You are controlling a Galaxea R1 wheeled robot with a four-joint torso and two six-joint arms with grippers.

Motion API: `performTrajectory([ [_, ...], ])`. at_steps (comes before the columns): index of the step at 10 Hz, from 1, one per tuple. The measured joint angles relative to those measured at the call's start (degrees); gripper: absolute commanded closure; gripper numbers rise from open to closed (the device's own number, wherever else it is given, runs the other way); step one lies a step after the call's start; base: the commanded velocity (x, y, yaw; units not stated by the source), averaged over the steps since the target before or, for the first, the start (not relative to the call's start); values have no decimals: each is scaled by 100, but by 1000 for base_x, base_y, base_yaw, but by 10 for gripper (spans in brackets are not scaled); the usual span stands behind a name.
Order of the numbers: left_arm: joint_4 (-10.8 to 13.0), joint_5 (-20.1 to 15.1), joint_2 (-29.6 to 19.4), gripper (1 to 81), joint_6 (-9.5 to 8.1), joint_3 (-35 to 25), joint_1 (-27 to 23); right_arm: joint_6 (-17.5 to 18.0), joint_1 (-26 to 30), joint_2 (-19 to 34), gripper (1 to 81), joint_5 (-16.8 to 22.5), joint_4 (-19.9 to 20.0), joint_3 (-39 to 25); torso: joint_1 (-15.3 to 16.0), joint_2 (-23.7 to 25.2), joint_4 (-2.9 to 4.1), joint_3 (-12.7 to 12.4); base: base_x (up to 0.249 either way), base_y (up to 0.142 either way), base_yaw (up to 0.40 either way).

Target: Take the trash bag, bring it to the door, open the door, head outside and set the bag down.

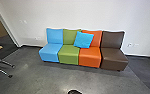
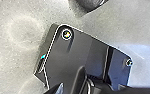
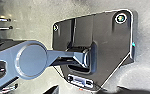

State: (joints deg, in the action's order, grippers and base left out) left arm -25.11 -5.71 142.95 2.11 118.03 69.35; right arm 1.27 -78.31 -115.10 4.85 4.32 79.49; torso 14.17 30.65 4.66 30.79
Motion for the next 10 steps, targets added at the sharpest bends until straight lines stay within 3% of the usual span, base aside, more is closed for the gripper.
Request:
performTrajectory([
  [6,-63,-71,33,10,-7,33,-325,5,54,311,10,60,85,-229,735,1163,0,2,0,0,0],
  [10,-73,-212,215,10,-43,171,-469,2,707,312,10,171,152,-265,1233,1947,0,2,0,0,0],
])
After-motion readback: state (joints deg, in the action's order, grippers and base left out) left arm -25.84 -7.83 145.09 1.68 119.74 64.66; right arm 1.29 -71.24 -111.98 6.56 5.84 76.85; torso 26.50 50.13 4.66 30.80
